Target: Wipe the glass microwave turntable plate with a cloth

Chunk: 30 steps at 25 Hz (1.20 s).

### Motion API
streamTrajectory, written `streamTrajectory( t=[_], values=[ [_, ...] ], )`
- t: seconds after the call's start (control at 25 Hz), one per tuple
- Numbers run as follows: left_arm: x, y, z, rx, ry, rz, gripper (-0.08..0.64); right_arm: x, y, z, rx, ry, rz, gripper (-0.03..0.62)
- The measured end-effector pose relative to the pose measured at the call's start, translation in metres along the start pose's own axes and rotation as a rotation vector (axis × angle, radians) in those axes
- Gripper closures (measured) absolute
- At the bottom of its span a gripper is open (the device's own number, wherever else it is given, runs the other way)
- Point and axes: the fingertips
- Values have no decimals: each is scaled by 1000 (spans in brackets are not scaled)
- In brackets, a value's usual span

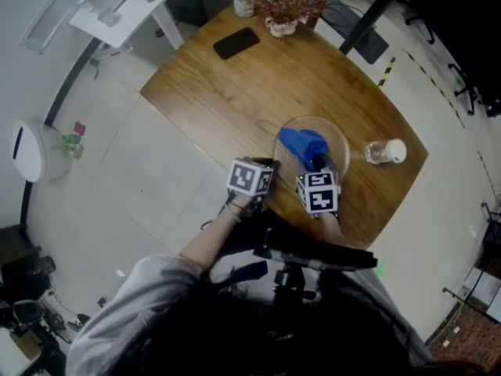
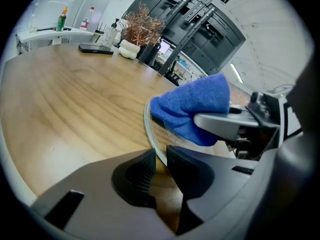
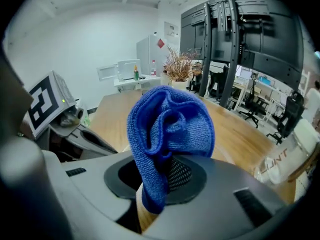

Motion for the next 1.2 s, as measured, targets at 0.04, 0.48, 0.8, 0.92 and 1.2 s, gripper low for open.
streamTrajectory(
  t=[0.04, 0.48, 0.8, 0.92, 1.2],
  values=[
    [0, 0, 0, -2, -1, 1, 495, 5, 5, -5, 3, -10, 8, 503],
    [0, 1, -1, -11, -13, 16, 495, 44, 47, -71, 60, 23, 99, 502],
    [-1, 0, -1, -13, -11, 15, 495, 30, 61, -57, 27, -5, 63, 503],
    [0, 2, 0, -18, -17, 21, 495, 7, 53, -42, -5, 7, 24, 503],
    [-1, 0, -2, -25, -25, 27, 495, -60, 24, 2, -53, 54, -98, 503]
  ],
)
Point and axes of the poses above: the fingertips, and each gripper's own axes: y backward along the fingers, x to its left, z out of its top, and after that the axes turned 1 degree about z, right-handed
